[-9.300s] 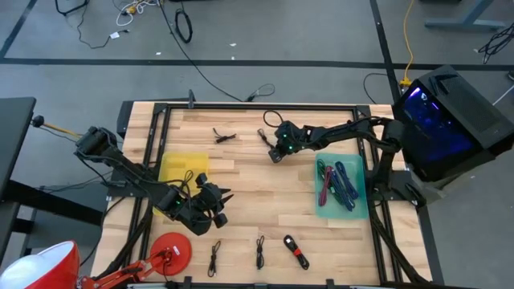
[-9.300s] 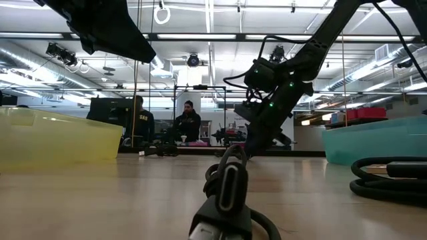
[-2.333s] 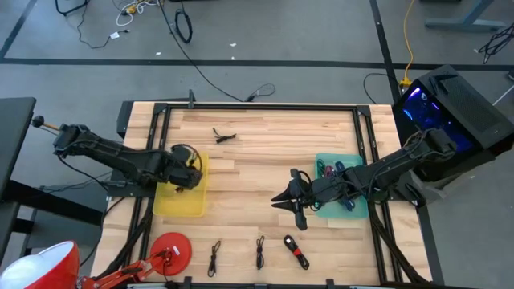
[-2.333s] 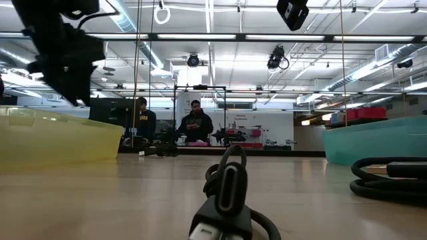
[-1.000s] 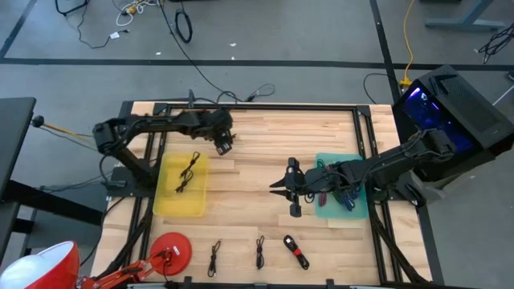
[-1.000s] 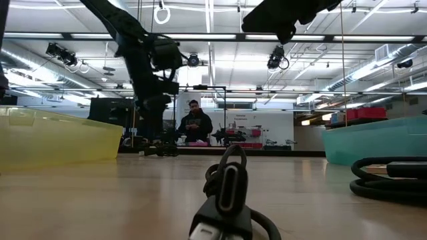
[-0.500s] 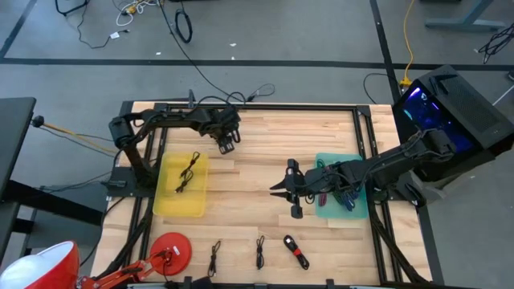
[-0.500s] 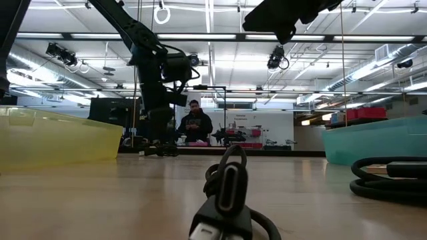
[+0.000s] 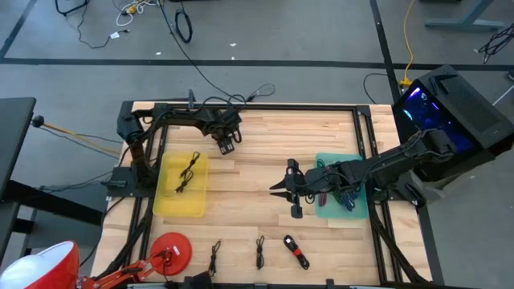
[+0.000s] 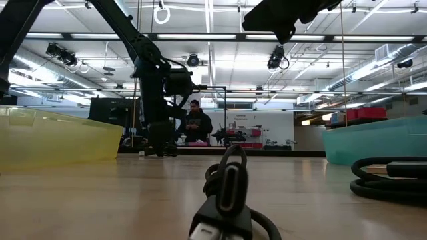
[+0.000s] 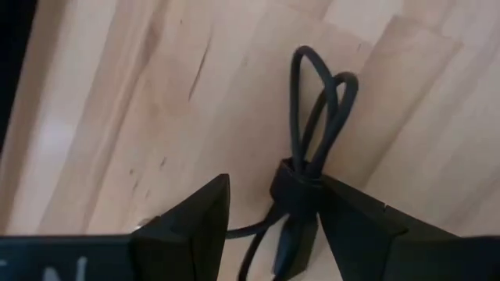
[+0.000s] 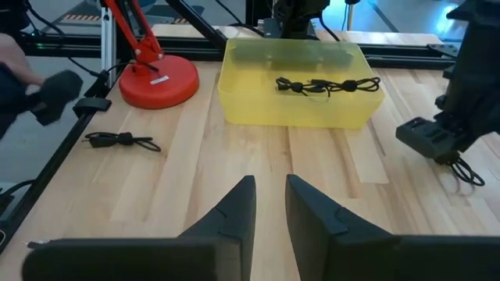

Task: Pick & Place USB Port
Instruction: Put the black charger cable into the yellow bin

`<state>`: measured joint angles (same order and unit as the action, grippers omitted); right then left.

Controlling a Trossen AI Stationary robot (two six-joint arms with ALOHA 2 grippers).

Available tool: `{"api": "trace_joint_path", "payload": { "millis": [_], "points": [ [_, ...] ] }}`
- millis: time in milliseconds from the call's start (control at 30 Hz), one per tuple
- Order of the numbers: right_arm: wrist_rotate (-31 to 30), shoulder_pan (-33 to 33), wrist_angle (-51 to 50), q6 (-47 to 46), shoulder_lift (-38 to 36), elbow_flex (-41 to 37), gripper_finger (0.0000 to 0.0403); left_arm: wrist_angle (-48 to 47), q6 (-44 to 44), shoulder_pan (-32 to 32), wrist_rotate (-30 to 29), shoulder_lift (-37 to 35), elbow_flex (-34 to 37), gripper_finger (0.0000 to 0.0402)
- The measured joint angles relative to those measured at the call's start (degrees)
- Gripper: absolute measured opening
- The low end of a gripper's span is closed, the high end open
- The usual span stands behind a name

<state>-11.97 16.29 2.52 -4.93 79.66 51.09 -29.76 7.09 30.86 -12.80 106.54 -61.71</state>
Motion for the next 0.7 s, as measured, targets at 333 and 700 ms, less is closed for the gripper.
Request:
{"api": "trace_joint_path", "payload": {
  "millis": [333,700],
  "points": [
    [-0.05,-0.02,0.00,0.09,0.00,0.00,0.0072,-0.49,-3.80,-1.09,0.27,-0.21,0.11,0.0029],
    [-0.04,-0.03,-0.34,0.23,0.00,0.00,0.0072,-17.28,-19.26,-7.16,0.62,-14.19,-5.59,0.0029]
  ]
}}
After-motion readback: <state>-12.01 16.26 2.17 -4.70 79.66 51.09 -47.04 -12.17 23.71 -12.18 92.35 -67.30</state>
